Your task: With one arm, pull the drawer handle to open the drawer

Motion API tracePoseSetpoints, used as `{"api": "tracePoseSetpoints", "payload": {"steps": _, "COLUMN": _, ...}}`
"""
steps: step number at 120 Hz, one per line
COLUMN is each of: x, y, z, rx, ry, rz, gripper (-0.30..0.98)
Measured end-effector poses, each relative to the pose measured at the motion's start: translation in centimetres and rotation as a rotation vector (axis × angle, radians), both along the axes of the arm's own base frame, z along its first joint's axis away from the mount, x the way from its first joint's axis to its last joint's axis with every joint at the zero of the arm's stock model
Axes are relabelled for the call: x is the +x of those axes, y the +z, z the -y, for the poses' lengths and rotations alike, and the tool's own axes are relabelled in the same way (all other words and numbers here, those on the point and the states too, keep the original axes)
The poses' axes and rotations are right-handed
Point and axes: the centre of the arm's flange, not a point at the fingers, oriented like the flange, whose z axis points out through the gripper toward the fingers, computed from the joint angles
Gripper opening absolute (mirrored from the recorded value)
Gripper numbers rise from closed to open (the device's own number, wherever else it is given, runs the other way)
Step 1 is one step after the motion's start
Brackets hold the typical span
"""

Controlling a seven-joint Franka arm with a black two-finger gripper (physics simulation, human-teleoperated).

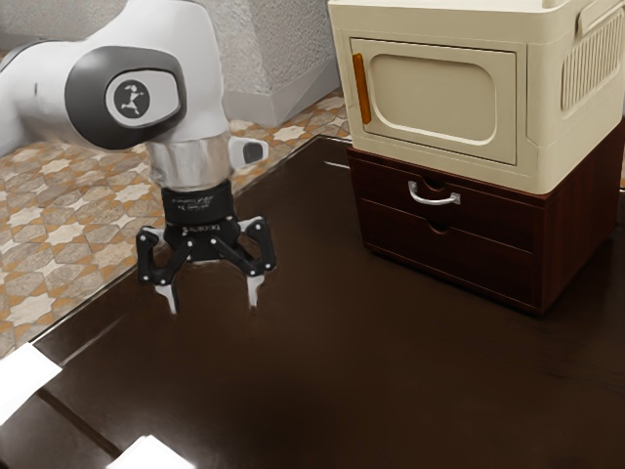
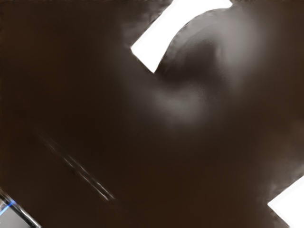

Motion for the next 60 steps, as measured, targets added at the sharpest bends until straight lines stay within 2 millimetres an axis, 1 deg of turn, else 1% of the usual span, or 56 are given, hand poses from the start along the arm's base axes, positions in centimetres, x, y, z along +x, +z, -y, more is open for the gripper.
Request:
{"api": "tracePoseSetpoints", "payload": {"steps": 4, "x": 0.6, "y": 0.3, "z": -1.4, "rx": 0.012, "ry": 0.079, "rz": 0.041, "gripper": 0.69}}
{"api": "tracePoseSetpoints", "payload": {"steps": 8, "x": 1.0, "y": 0.8, "z": -2.5, "rx": 0.021, "ry": 0.147, "rz": 0.080, "gripper": 0.69}}
{"api": "tracePoseSetpoints", "payload": {"steps": 11, "x": 1.2, "y": 1.2, "z": -2.8, "rx": 0.026, "ry": 0.189, "rz": 0.105, "gripper": 0.69}}
{"api": "tracePoseSetpoints", "payload": {"steps": 14, "x": 1.1, "y": 1.8, "z": -2.8, "rx": 0.029, "ry": 0.222, "rz": 0.129, "gripper": 0.69}}
{"api": "tracePoseSetpoints", "payload": {"steps": 18, "x": 0.8, "y": 2.5, "z": -2.0, "rx": 0.034, "ry": 0.248, "rz": 0.149, "gripper": 0.69}}
{"api": "tracePoseSetpoints", "payload": {"steps": 23, "x": 0.9, "y": 3.7, "z": 0.1, "rx": 0.037, "ry": 0.255, "rz": 0.178, "gripper": 0.69}}
{"api": "tracePoseSetpoints", "payload": {"steps": 28, "x": 1.5, "y": 3.9, "z": 1.8, "rx": 0.039, "ry": 0.266, "rz": 0.190, "gripper": 0.69}}
{"api": "tracePoseSetpoints", "payload": {"steps": 30, "x": 2.3, "y": 3.8, "z": 2.3, "rx": 0.040, "ry": 0.274, "rz": 0.193, "gripper": 0.69}}
{"api": "tracePoseSetpoints", "payload": {"steps": 36, "x": 5.6, "y": 3.1, "z": 3.6, "rx": 0.036, "ry": 0.304, "rz": 0.212, "gripper": 0.69}}
{"api": "tracePoseSetpoints", "payload": {"steps": 40, "x": 7.3, "y": 2.6, "z": 4.0, "rx": 0.033, "ry": 0.330, "rz": 0.229, "gripper": 0.69}}
{"api": "tracePoseSetpoints", "payload": {"steps": 43, "x": 8.8, "y": 2.7, "z": 3.9, "rx": 0.029, "ry": 0.356, "rz": 0.252, "gripper": 0.69}}
{"api": "tracePoseSetpoints", "payload": {"steps": 51, "x": 12.3, "y": 2.3, "z": 2.6, "rx": 0.019, "ry": 0.432, "rz": 0.300, "gripper": 0.69}}
{"api": "tracePoseSetpoints", "payload": {"steps": 60, "x": 14.8, "y": 0.9, "z": 2.5, "rx": 0.010, "ry": 0.485, "rz": 0.327, "gripper": 0.69}}
